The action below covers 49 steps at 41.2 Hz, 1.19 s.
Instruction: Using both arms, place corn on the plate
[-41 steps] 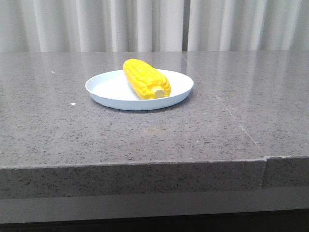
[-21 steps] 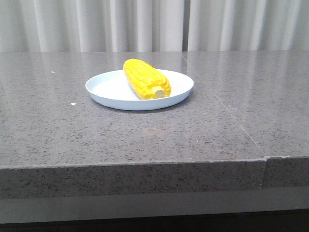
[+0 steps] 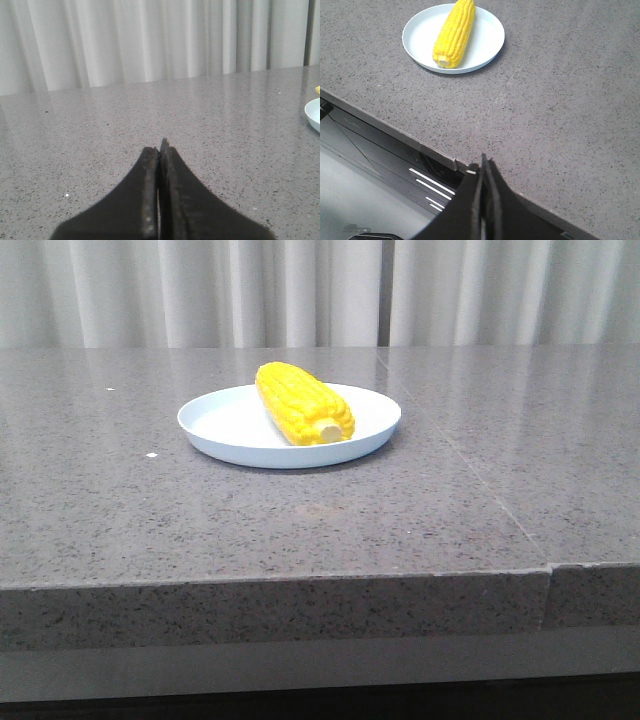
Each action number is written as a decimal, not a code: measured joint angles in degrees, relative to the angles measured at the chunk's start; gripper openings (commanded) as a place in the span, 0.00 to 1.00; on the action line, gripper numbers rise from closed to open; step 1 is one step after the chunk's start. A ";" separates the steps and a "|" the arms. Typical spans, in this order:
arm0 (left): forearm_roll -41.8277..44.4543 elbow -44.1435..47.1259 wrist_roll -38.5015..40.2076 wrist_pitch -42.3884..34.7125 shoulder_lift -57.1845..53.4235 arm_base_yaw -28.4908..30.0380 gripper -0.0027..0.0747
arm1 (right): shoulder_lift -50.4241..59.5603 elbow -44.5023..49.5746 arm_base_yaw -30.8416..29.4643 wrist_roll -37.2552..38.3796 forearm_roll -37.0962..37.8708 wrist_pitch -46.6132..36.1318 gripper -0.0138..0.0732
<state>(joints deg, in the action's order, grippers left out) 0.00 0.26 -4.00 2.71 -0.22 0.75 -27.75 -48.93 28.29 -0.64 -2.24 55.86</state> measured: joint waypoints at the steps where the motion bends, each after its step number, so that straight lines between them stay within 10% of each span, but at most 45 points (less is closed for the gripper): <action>1: 0.00 0.00 0.00 0.00 0.00 0.00 0.01 | 0.00 0.00 0.00 0.00 0.00 0.00 0.02; 33: 0.00 0.00 0.00 0.00 0.00 0.00 0.01 | 1.51 1.77 0.00 0.00 0.00 -1.34 0.02; 49: 0.00 0.00 0.00 0.00 0.00 0.00 0.01 | 21.92 30.64 -16.03 0.00 0.57 -33.17 0.02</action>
<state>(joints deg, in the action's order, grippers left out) 0.00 0.26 -4.00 2.71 -0.22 0.75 -5.83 -18.29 12.26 -0.64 -1.67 22.69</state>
